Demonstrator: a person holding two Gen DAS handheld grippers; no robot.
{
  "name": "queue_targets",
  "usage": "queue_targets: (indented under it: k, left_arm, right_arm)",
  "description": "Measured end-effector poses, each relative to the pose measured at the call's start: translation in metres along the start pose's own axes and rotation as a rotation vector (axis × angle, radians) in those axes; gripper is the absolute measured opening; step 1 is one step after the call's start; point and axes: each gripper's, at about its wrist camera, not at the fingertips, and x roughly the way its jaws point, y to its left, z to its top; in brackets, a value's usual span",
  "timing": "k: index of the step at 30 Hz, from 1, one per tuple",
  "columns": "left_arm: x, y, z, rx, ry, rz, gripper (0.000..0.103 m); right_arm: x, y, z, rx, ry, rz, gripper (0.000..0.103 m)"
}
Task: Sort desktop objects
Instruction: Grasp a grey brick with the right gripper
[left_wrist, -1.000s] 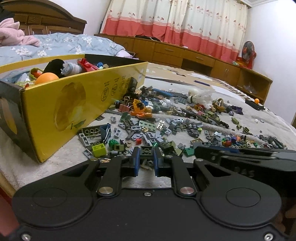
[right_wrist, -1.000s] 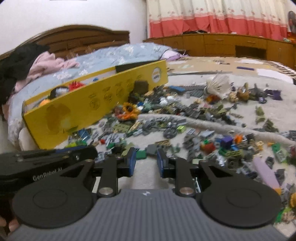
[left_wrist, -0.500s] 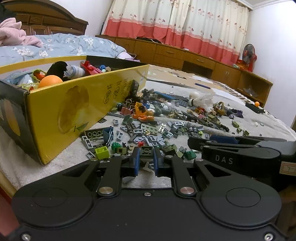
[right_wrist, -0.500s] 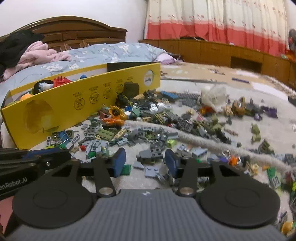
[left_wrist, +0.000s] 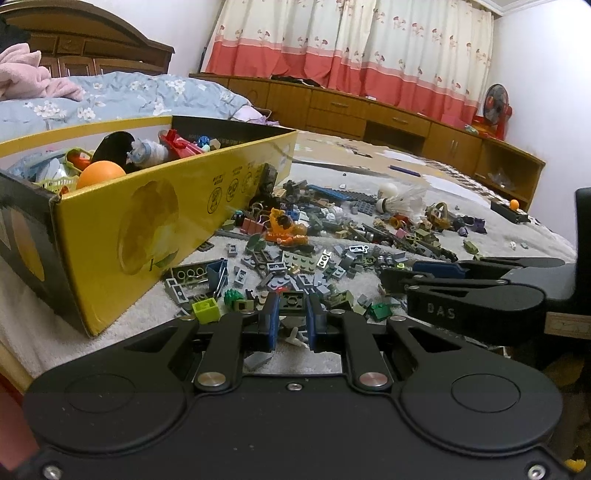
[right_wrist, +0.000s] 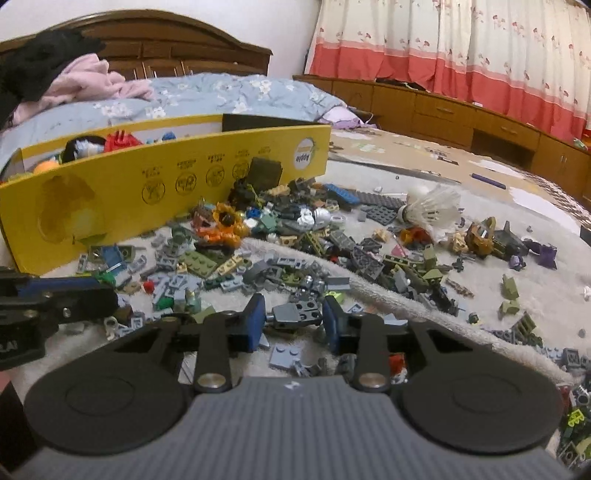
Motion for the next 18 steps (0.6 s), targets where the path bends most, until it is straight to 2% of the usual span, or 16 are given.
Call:
queue_targets:
  k: [11, 18]
  left_arm:
    - [-0.012, -0.004, 0.011, 0.018, -0.041, 0.005, 0.014]
    - [-0.028, 0.003, 0.034, 0.035, -0.092, 0.051, 0.014]
  right_arm:
    - [-0.018, 0.003, 0.012, 0.023, -0.040, 0.060, 0.038]
    - [-0.018, 0.009, 0.024, 0.052, -0.060, 0.111, 0.038]
